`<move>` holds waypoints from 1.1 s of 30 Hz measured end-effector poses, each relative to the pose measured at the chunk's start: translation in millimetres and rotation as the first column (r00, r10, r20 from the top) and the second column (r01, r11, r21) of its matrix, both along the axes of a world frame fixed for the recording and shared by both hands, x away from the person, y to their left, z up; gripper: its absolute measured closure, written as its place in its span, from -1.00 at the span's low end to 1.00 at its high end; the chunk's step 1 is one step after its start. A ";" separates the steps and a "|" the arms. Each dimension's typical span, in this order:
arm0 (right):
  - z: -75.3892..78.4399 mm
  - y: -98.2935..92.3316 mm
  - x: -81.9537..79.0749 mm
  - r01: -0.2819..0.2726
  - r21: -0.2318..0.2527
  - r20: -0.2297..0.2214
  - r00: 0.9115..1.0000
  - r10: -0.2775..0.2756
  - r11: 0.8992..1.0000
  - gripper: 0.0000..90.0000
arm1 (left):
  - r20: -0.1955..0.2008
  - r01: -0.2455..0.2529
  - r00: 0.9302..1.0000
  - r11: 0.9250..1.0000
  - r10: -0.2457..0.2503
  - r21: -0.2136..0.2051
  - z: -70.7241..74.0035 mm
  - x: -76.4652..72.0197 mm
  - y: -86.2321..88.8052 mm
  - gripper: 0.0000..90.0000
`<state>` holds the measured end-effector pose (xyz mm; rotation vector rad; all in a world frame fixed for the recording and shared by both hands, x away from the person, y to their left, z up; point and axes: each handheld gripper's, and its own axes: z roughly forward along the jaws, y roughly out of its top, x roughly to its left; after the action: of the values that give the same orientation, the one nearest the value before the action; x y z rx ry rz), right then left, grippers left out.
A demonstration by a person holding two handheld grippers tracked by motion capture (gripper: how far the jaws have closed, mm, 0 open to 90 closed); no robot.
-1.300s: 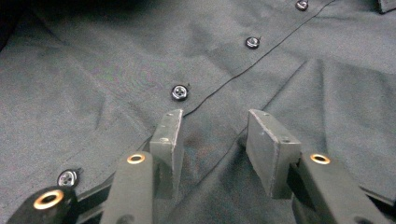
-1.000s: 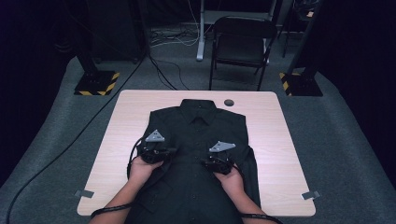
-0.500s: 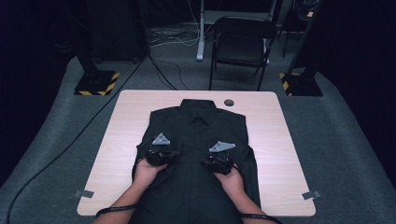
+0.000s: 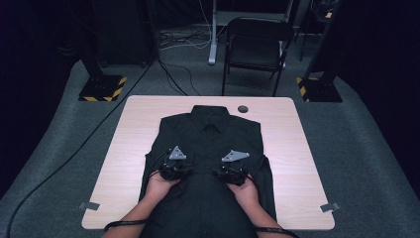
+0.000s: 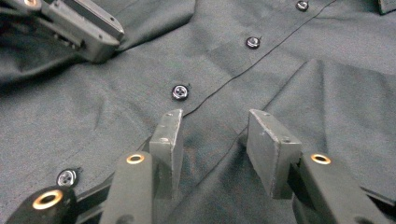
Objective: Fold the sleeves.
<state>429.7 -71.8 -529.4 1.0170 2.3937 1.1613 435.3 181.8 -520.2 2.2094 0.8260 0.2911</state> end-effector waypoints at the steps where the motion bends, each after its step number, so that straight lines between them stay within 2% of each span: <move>1: 0.0 0.0 0.0 0.000 0.000 0.000 1.000 0.000 1.000 0.24 | 0.007 -0.002 1.000 1.000 0.002 0.007 0.1 -0.5 -1.1 0.61; 3: 0.0 0.3 -0.3 -0.001 -0.002 0.001 1.000 0.001 1.000 0.23 | 0.026 -0.002 1.000 0.999 0.001 0.035 0.2 -2.3 -3.6 0.38; 6: 0.0 0.6 -0.5 -0.001 -0.004 0.003 1.000 0.001 1.000 0.23 | 0.043 -0.005 0.999 0.999 0.003 0.051 -0.3 -4.1 -4.5 0.22; 7: 0.0 0.7 -0.6 -0.002 -0.006 0.004 1.000 0.002 1.000 0.22 | 0.051 -0.004 0.999 0.998 0.001 0.058 -0.6 -4.7 -4.7 0.22; 10: 0.0 1.1 -0.8 -0.005 -0.011 0.008 1.000 0.005 1.000 0.21 | 0.048 -0.005 0.999 0.998 0.002 0.062 -1.0 -5.6 -5.9 0.02; 15: 0.0 1.9 -1.4 -0.008 -0.017 0.010 1.000 0.008 1.000 0.18 | 0.045 -0.007 0.999 0.998 0.004 0.066 -0.9 -5.0 -5.8 -0.09; 19: 0.1 2.3 -1.4 -0.011 -0.018 0.008 1.000 0.011 1.000 0.15 | 0.036 0.000 0.999 0.998 -0.003 0.065 -0.6 -4.2 -5.3 -0.11; 25: 1.1 2.5 0.0 -0.015 -0.008 -0.012 1.000 0.015 1.000 0.03 | 0.024 0.000 1.000 0.998 -0.002 0.065 2.3 -0.8 -4.4 -0.22; 27: 2.8 2.2 1.0 -0.007 -0.004 -0.030 1.000 0.007 1.000 -0.03 | 0.024 -0.011 1.000 0.998 0.009 0.064 4.6 1.3 -3.1 -0.31; 33: 12.1 1.7 3.6 0.000 -0.006 -0.012 1.000 0.000 1.000 -0.08 | 0.031 -0.054 0.998 0.998 0.052 0.037 14.7 10.3 5.7 -0.43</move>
<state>433.3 -70.2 -517.3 1.0246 2.4052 1.1512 445.6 187.5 -505.4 2.2152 0.8703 0.3678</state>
